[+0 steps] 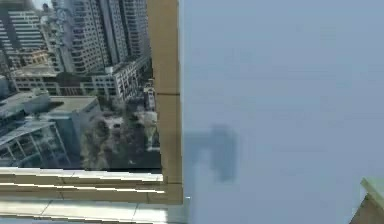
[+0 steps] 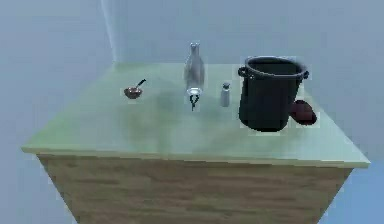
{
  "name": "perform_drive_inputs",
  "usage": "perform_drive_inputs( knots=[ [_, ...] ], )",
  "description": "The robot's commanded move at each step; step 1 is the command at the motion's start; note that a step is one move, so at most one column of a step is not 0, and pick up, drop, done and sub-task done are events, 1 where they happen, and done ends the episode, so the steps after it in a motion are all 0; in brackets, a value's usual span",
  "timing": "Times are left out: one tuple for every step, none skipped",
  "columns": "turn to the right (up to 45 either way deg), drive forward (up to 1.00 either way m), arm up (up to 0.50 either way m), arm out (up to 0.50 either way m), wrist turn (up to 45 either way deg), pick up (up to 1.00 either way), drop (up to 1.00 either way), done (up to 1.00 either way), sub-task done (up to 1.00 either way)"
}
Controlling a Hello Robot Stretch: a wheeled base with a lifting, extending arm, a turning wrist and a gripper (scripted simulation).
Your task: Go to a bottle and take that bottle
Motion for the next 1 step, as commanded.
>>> perform_drive_inputs(
  knots=[
    [45.0,0.0,0.0,0.0,0.0,0.0,0.0,0.0,0.0]
  ],
)
